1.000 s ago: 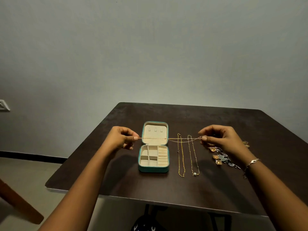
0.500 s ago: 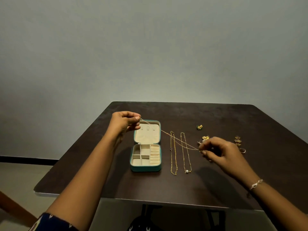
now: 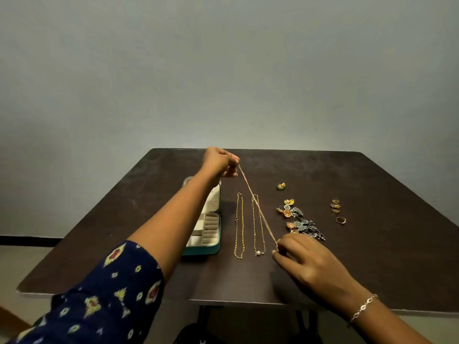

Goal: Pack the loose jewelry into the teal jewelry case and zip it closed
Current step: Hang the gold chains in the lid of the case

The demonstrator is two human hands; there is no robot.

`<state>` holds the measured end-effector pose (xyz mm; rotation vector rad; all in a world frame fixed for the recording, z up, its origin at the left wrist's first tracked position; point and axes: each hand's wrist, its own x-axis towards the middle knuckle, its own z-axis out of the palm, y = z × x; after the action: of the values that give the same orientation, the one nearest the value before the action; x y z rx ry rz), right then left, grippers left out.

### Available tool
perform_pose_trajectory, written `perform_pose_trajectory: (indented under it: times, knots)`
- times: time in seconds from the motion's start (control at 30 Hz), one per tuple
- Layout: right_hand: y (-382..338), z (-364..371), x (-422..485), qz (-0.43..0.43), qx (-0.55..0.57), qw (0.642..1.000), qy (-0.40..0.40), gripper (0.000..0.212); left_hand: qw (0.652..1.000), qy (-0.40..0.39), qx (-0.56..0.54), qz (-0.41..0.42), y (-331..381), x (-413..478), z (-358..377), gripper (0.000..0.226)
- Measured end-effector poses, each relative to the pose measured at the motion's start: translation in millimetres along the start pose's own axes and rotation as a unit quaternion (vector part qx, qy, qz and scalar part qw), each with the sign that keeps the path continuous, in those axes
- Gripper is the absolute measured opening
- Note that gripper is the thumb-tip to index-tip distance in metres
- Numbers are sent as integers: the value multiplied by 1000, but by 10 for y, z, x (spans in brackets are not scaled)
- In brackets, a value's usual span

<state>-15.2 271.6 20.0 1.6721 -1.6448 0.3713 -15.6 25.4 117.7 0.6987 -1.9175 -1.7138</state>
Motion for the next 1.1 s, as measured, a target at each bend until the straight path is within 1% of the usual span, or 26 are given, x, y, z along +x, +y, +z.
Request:
perform_pose_trajectory:
  times: [0.1, 0.33, 0.5, 0.6, 0.67, 0.87, 0.97, 1.1]
  knots:
    - [-14, 74, -40, -12, 0, 1000, -6, 18, 999, -5, 52, -5, -60, 134, 236, 22]
    - [-5, 294, -122, -23, 10, 999, -30, 22, 989, -17, 147, -7, -278, 365, 660, 27]
    - [47, 380, -221, 0, 19, 998, -59, 14, 975, -37, 218, 4, -444, 521, 838, 23]
    - [94, 413, -251, 23, 26, 997, -72, 16, 966, -34, 256, 13, -532, 615, 913, 28]
    - [103, 421, -258, 42, 34, 995, -83, 12, 960, -35, 278, 16, -594, 660, 952, 30]
    - [109, 428, -265, 80, 69, 988, -113, 7, 935, -65, 348, -2, -783, 745, 1029, 29]
    - [113, 431, -268, 97, 76, 984, -127, 7, 926, -75, 371, -6, -834, 741, 1039, 27]
    - [122, 435, -281, 105, 103, 978, -149, 16, 917, -82, 391, 0, -851, 727, 1051, 22]
